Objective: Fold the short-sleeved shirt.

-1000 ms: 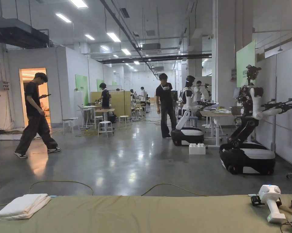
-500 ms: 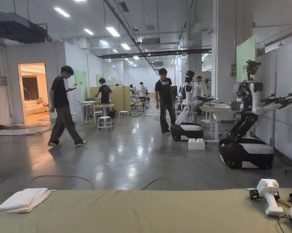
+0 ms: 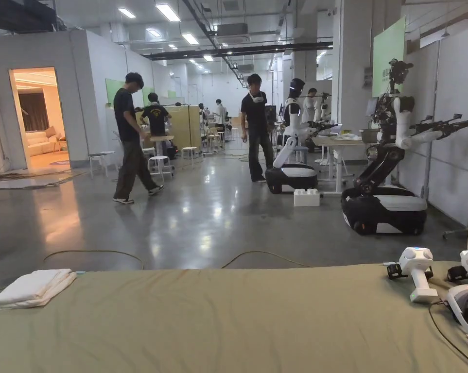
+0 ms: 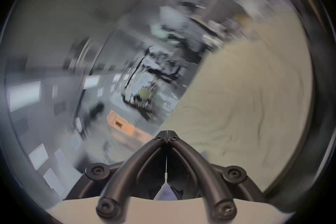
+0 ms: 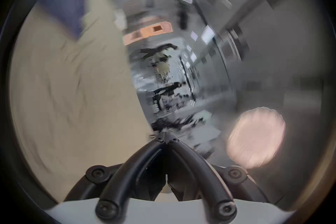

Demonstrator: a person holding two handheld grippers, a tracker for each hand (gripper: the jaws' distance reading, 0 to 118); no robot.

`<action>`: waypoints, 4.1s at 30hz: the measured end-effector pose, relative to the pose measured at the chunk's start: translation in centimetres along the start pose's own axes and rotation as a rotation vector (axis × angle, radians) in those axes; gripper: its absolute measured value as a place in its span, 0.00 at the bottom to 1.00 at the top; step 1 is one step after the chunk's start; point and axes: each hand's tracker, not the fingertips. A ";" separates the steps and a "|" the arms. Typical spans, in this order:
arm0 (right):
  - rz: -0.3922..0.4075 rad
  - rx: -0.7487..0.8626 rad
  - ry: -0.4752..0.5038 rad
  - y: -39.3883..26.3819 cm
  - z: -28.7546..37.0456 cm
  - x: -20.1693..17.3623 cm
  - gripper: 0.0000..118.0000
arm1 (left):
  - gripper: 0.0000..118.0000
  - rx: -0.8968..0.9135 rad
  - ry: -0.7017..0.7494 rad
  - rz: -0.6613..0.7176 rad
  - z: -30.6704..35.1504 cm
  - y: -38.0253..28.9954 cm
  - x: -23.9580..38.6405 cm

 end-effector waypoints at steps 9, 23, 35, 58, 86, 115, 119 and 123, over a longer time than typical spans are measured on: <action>-0.885 -0.024 0.130 -1.0 0.5 3.4 0.00 | 0.00 0.127 -0.179 0.845 1.6 -1.3 -4.9; -1.046 -0.014 0.145 -0.1 0.7 4.3 0.00 | 0.00 0.095 -0.108 0.714 1.2 -1.1 -5.3; -1.047 -0.156 0.256 -1.9 -0.1 1.5 0.00 | 0.82 -0.311 -0.097 0.901 -7.3 -13.9 -11.1; -1.032 -0.518 0.364 -6.1 -4.3 -4.4 0.00 | 0.42 -0.885 -0.161 0.764 -28.3 -31.0 -5.3; -1.215 -0.515 0.184 -15.5 6.3 0.5 0.00 | 0.02 -0.446 -1.139 0.773 -21.8 1.8 28.6; -1.065 -0.086 0.207 -2.3 2.4 5.2 0.00 | 0.10 0.169 -0.049 0.570 2.2 0.7 -2.8; -1.009 -0.027 0.198 -1.3 3.6 5.4 0.00 | 0.00 0.186 0.046 0.551 5.0 0.4 -4.0; -0.922 -0.019 0.122 -0.2 4.3 5.3 0.00 | 0.00 0.167 0.037 0.579 6.0 0.5 -4.9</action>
